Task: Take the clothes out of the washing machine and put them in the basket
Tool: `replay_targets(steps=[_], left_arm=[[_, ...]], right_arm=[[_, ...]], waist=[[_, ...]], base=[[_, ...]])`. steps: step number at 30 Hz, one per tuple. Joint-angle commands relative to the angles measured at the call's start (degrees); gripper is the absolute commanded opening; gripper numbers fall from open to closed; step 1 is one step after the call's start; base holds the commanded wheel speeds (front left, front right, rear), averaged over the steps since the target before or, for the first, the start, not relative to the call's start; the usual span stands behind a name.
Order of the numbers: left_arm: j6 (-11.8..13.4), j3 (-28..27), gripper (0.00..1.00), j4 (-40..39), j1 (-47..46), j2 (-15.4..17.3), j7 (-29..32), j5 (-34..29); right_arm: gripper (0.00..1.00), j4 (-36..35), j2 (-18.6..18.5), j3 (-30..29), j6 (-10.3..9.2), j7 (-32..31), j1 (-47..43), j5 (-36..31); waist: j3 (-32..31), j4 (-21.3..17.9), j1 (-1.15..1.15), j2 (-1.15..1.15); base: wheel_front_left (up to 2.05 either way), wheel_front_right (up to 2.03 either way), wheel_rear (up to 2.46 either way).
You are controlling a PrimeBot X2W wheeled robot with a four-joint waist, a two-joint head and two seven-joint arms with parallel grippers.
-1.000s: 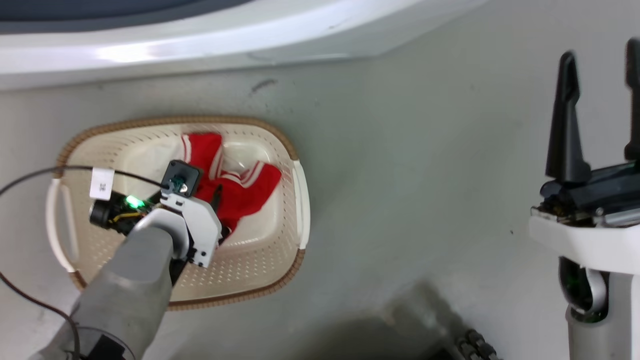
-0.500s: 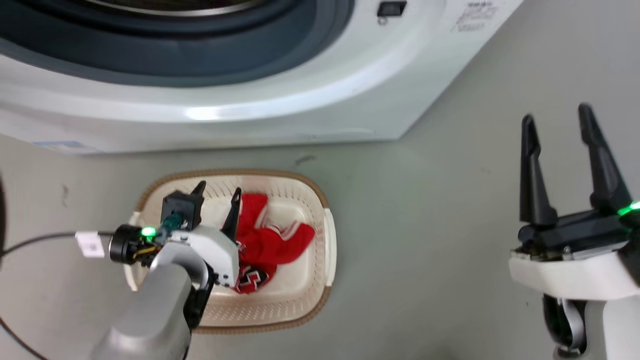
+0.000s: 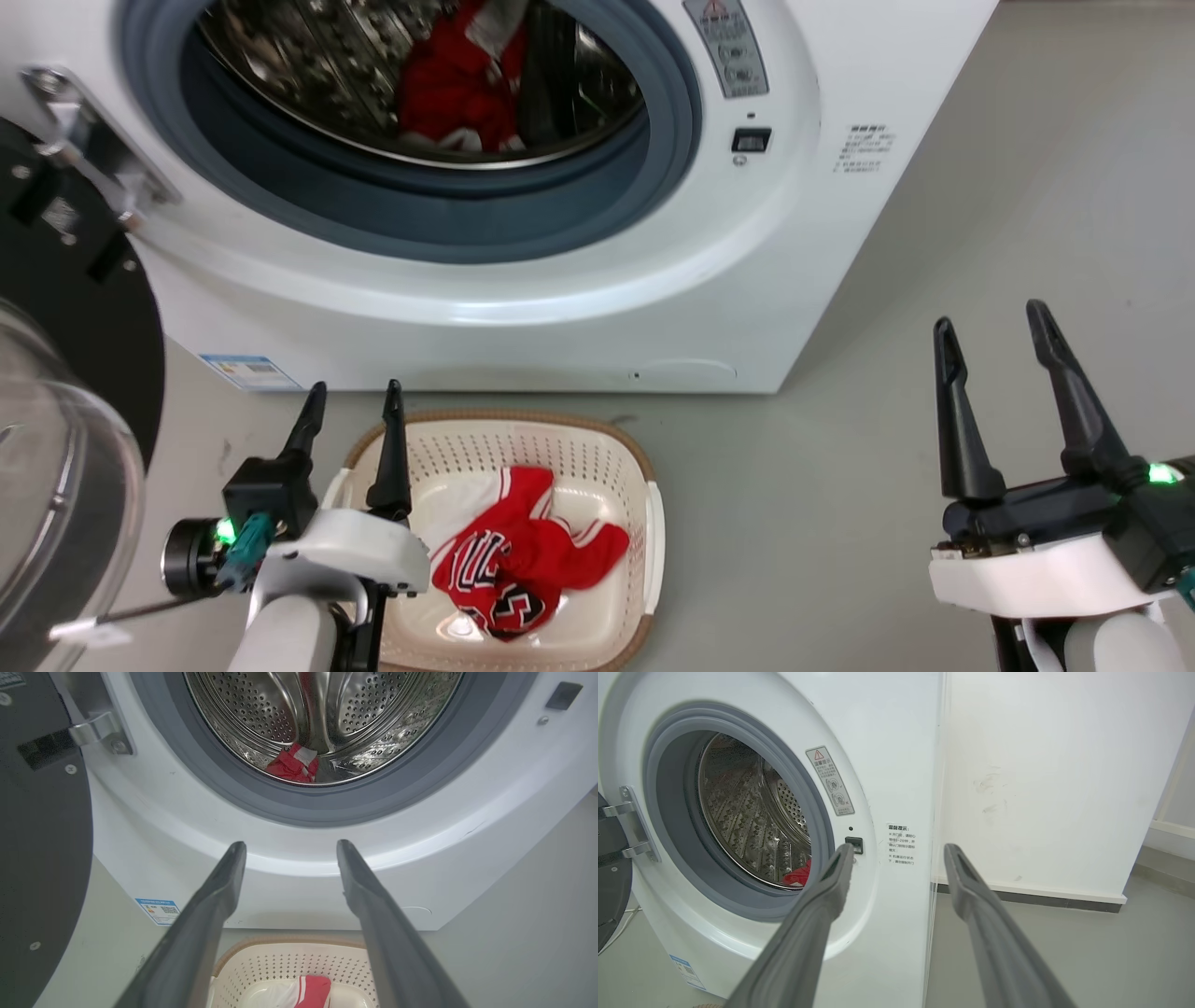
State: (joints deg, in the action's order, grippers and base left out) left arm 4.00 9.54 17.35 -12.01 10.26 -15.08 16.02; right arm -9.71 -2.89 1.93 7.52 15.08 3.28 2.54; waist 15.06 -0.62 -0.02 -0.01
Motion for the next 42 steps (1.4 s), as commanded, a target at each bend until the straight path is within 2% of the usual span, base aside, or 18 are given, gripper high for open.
replay_targets(steps=[1, 5, 10, 15, 20, 27, 36, 42], left_arm=[[-0.12, -0.67, 1.0, -0.99, 0.99, -0.51, -0.13, -0.77], [-0.51, -5.12, 1.0, -6.63, 5.28, -3.18, -0.14, -3.83], [-1.73, -8.01, 1.0, -10.42, 8.79, -5.1, -0.14, -7.48], [-2.95, -9.6, 1.0, -10.99, 9.71, -6.16, -0.14, -9.32], [-4.13, -10.83, 1.0, -7.73, 6.53, -6.23, -0.13, -10.64], [-5.73, -11.74, 1.0, 1.5, -5.17, -4.84, -0.14, -11.91], [-7.73, -10.92, 1.0, 19.5, -28.14, 1.54, -0.09, -14.02], [-9.02, -8.48, 1.0, 31.58, -43.04, 5.53, 2.65, -16.01]], right_arm=[[1.0, 0.15, 0.03, 0.02, -0.06, 0.14, -0.7, 0.23], [1.0, 0.83, 0.03, 0.13, -0.06, 0.14, -2.35, 0.4], [1.0, 1.25, 0.03, 0.41, -0.06, 0.14, -3.8, 0.59], [1.0, 1.36, 0.03, 0.6, -0.06, 0.14, -4.54, 0.91], [1.0, 1.05, 0.03, 1.0, -0.06, 0.14, -3.3, 1.42], [1.0, 0.47, 0.03, 1.8, -0.06, 0.14, -0.63, 1.88], [1.0, -0.61, 0.05, 3.22, -0.05, 0.14, 4.55, 2.57], [1.0, -1.46, 0.05, 3.06, -0.06, 0.14, 7.92, 3.68]], waist=[[-1.92, 0.74, 0.02, 0.01], [-4.62, 0.79, 0.02, 0.01], [-6.79, 0.42, 0.02, 0.01], [-7.49, -0.33, 0.02, 0.01], [-6.19, -1.56, 0.02, 0.01], [-1.86, -4.08, 0.02, 0.01], [6.9, -8.23, 0.02, 0.01], [13.35, -10.22, 0.02, 0.01]], base=[[0.0, 0.0, 0.0], [0.0, 0.0, 0.0], [0.0, 0.0, 0.0], [0.0, 0.0, 0.0], [0.0, 0.0, 0.0], [0.0, 0.0, 0.0], [0.0, 0.0, 0.0], [0.0, 0.0, 0.0]])
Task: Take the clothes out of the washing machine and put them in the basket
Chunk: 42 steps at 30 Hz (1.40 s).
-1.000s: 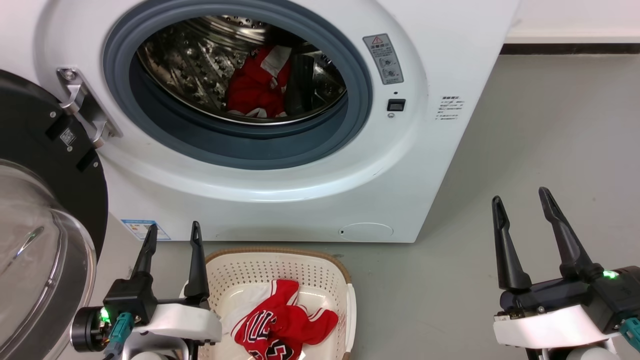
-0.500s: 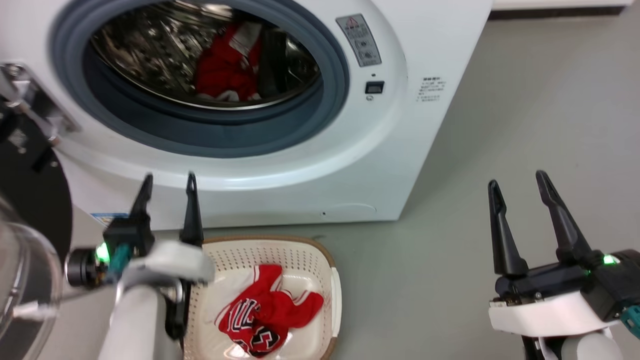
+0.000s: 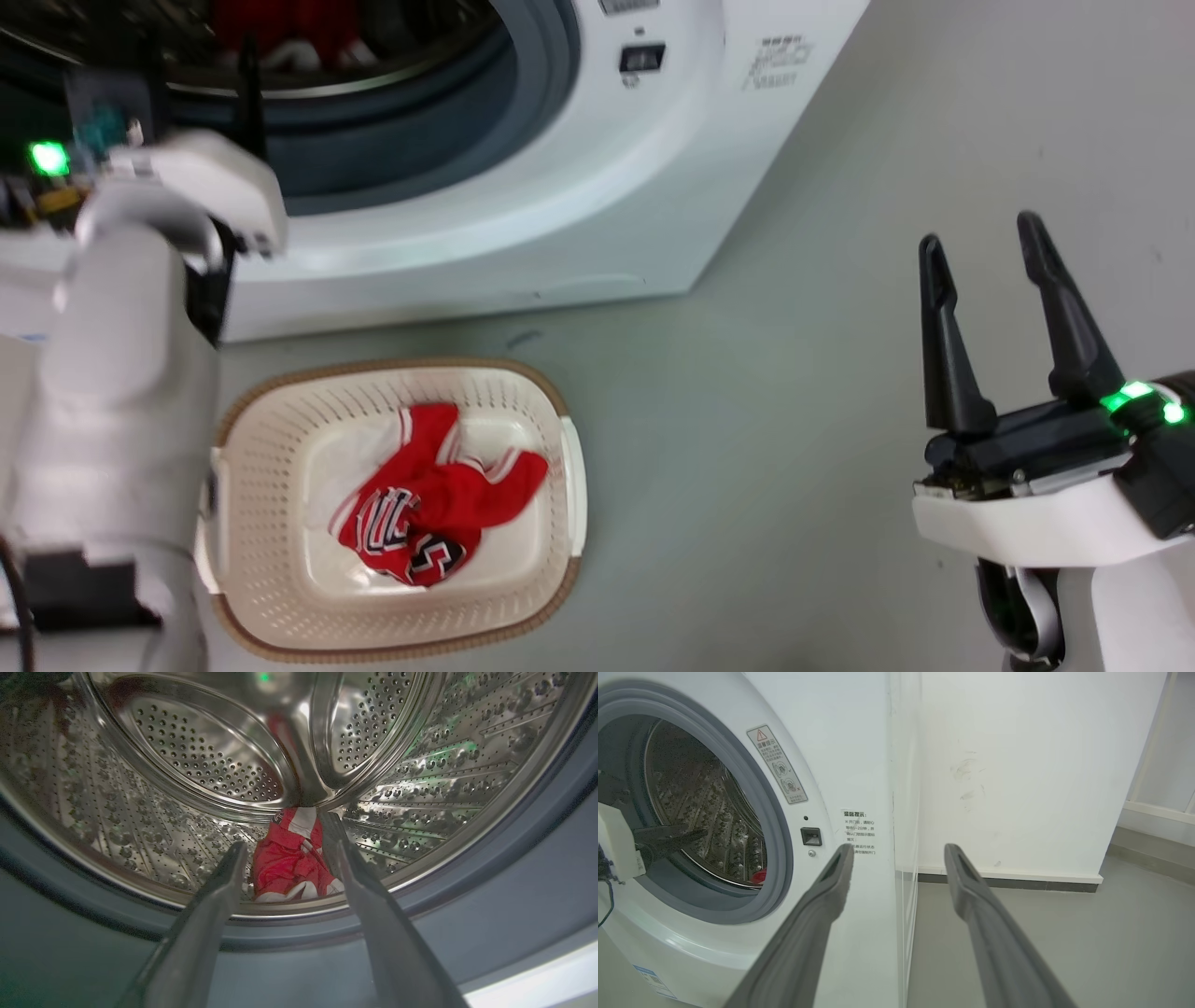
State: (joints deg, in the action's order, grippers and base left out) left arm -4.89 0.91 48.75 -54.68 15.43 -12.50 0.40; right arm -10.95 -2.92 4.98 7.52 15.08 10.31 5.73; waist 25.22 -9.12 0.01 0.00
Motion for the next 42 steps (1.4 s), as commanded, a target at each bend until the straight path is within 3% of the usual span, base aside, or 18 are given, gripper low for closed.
replay_targets(steps=[1, 13, 23, 32, 42], left_arm=[[-0.31, 0.61, 1.0, 1.58, -2.69, 1.1, 1.02, -0.73], [-2.09, 5.19, 1.0, 13.07, -24.69, 6.72, 13.16, -2.76], [-2.51, 9.25, 1.0, 20.1, -39.08, 8.09, 30.11, 1.43], [-2.49, 14.87, 1.0, 22.09, -44.66, 10.41, 39.96, 5.21], [-2.49, 18.17, 1.0, 22.75, -44.48, 12.53, 41.44, 8.06]], right_arm=[[1.0, -0.42, 0.08, 0.16, -0.06, 0.14, 1.43, 0.66], [1.0, -1.95, 0.07, -0.65, -0.06, 0.14, 6.1, 2.96], [1.0, -3.06, 0.07, -1.38, -0.06, 0.14, 7.6, 5.12], [1.0, -3.74, 0.07, -1.77, -0.06, 0.14, 8.3, 6.76], [1.0, -3.88, 0.06, -2.27, -0.06, 0.14, 8.62, 7.33]], waist=[[4.4, -2.11, -0.01, 0.0], [14.02, -5.34, -0.01, 0.0], [19.93, -7.46, -0.01, 0.0], [23.33, -8.72, -0.01, 0.0], [24.66, -9.14, -0.01, 0.0]], base=[[0.0, 0.0, 0.0], [0.0, 0.0, 0.0], [0.0, 0.0, 0.0], [0.0, 0.0, 0.0], [0.0, 0.0, 0.0]])
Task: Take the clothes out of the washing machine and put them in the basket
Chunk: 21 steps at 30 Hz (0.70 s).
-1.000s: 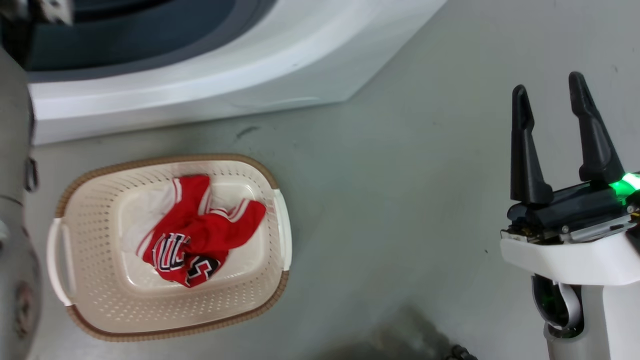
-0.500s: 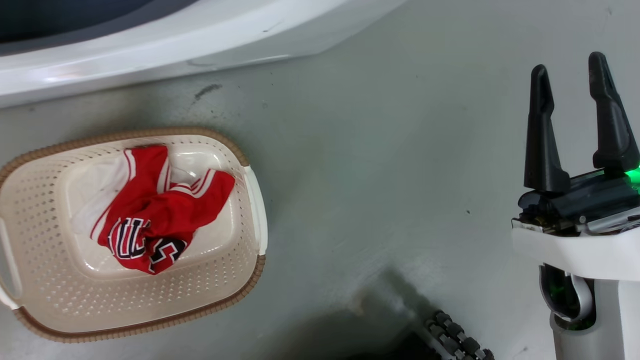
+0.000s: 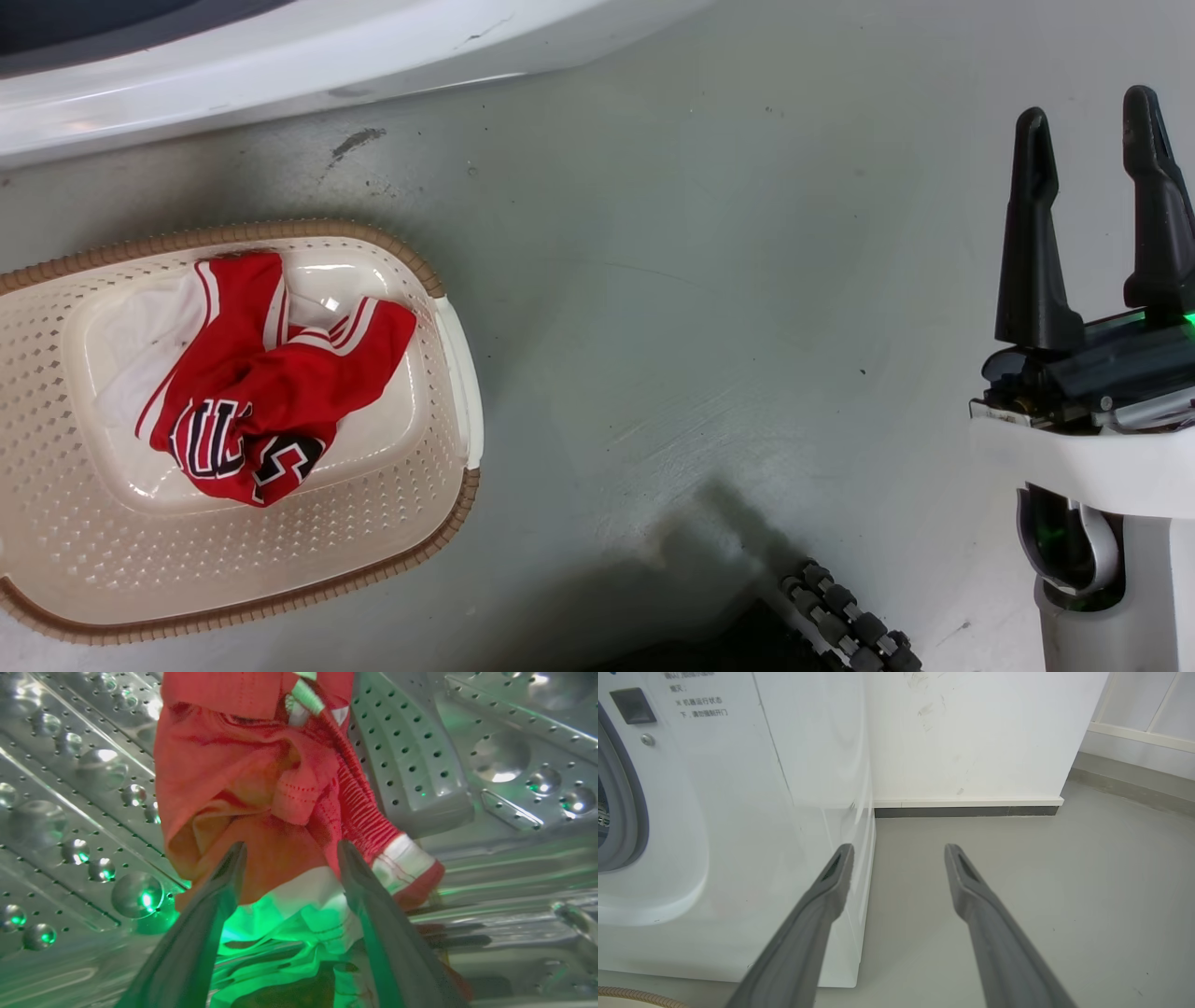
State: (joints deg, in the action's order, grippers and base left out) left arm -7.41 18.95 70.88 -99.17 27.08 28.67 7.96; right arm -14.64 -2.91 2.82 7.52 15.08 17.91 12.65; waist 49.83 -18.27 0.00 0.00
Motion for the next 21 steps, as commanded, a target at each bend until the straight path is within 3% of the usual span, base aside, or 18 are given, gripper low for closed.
replay_targets(steps=[1, 4, 5, 6, 21], left_arm=[[0.02, 0.32, 1.0, 0.71, -0.07, 0.99, 0.44, 0.65], [0.03, 1.15, 0.96, 0.86, -0.14, 1.56, 0.25, 0.87], [0.09, 1.41, 0.04, 0.92, -0.08, 1.62, 0.19, 1.07], [0.09, 1.58, 0.0, 0.91, -0.07, 1.71, -0.13, 1.31], [0.75, 3.13, 0.0, -1.57, 2.32, 1.05, -10.65, 2.3]], right_arm=[[1.0, -0.17, 0.05, -0.18, -0.06, 0.14, 1.05, 0.4], [1.0, -0.02, 0.05, -0.28, -0.06, 0.14, 1.12, 0.29], [1.0, 0.01, 0.05, -0.3, -0.06, 0.14, 1.14, 0.3], [1.0, 0.02, 0.05, -0.31, -0.06, 0.14, 1.17, 0.29], [1.0, 0.63, 0.06, -0.37, -0.06, 0.14, 0.24, -0.63]], waist=[[0.12, 0.01, 0.0, 0.0], [0.17, 0.04, 0.0, 0.0], [0.13, 0.04, 0.0, 0.0], [0.12, 0.03, 0.0, 0.0], [-2.23, 0.94, 0.0, 0.0]], base=[[0.0, 0.0, 0.0], [0.0, 0.0, 0.0], [0.0, 0.0, 0.0], [0.0, 0.0, 0.0], [0.0, 0.0, 0.0]])
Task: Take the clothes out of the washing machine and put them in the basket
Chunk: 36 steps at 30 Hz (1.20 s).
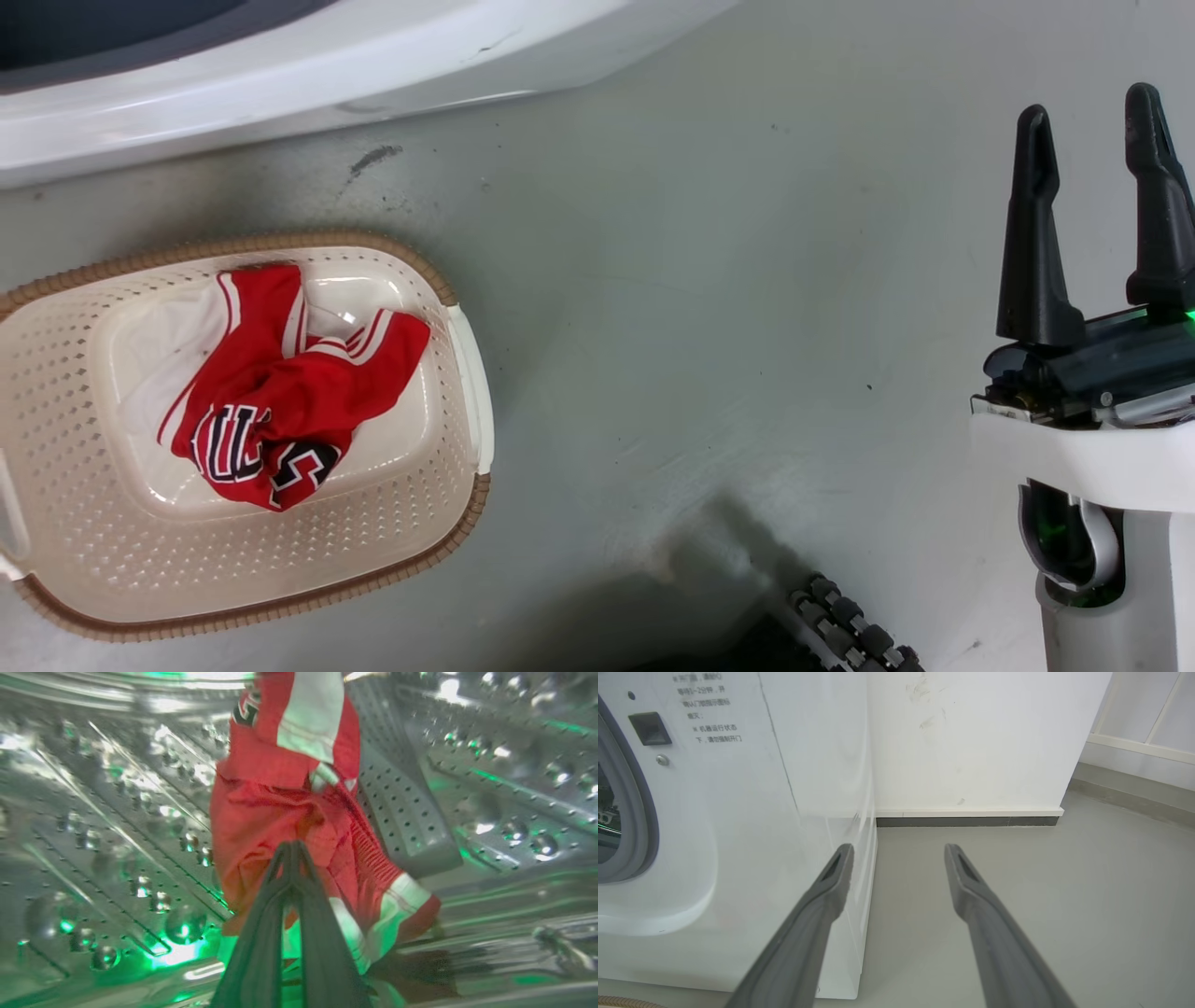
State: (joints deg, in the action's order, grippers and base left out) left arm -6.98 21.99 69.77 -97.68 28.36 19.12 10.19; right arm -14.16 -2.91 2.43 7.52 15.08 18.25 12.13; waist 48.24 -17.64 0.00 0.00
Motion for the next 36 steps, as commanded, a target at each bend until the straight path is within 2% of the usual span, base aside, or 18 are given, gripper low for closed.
replay_targets(steps=[1, 9, 16, 24, 30, 36], left_arm=[[0.32, 0.11, 0.0, -0.55, 0.94, -0.41, -1.78, 0.23], [0.44, -0.87, 0.0, -0.81, 6.1, -3.06, -11.18, 2.75], [-0.01, -0.89, 0.0, -0.58, 14.25, -7.53, -20.07, 5.4], [-0.37, 0.05, 0.0, -0.12, 23.83, -11.1, -28.7, 8.18], [-0.43, 0.91, 0.0, -1.19, 30.24, -13.3, -32.45, 10.3], [-0.4, 2.76, 0.0, -4.69, 37.85, -13.87, -34.06, 12.18]], right_arm=[[1.0, 0.19, 0.05, 0.06, -0.06, 0.14, -0.2, -0.22], [1.0, 1.03, 0.05, 0.34, -0.06, 0.14, -1.5, -1.67], [1.0, 2.19, 0.05, 0.78, -0.06, 0.14, -3.53, -4.09], [1.0, 3.29, 0.04, 1.38, -0.06, 0.14, -6.8, -6.2], [1.0, 3.93, 0.03, 1.67, -0.06, 0.14, -9.19, -6.77], [1.0, 4.42, 0.04, 2.27, -0.06, 0.14, -11.22, -7.39]], waist=[[-1.05, 0.48, 0.0, 0.0], [-6.64, 2.78, 0.0, 0.0], [-12.85, 5.85, 0.0, 0.0], [-20.46, 8.23, 0.0, 0.0], [-24.44, 9.64, 0.0, 0.0], [-28.11, 11.04, 0.0, 0.0]], base=[[0.0, 0.0, 0.0], [0.0, 0.0, 0.0], [0.0, 0.0, 0.0], [0.0, 0.0, 0.0], [0.0, 0.0, 0.0], [0.0, 0.0, 0.0]])
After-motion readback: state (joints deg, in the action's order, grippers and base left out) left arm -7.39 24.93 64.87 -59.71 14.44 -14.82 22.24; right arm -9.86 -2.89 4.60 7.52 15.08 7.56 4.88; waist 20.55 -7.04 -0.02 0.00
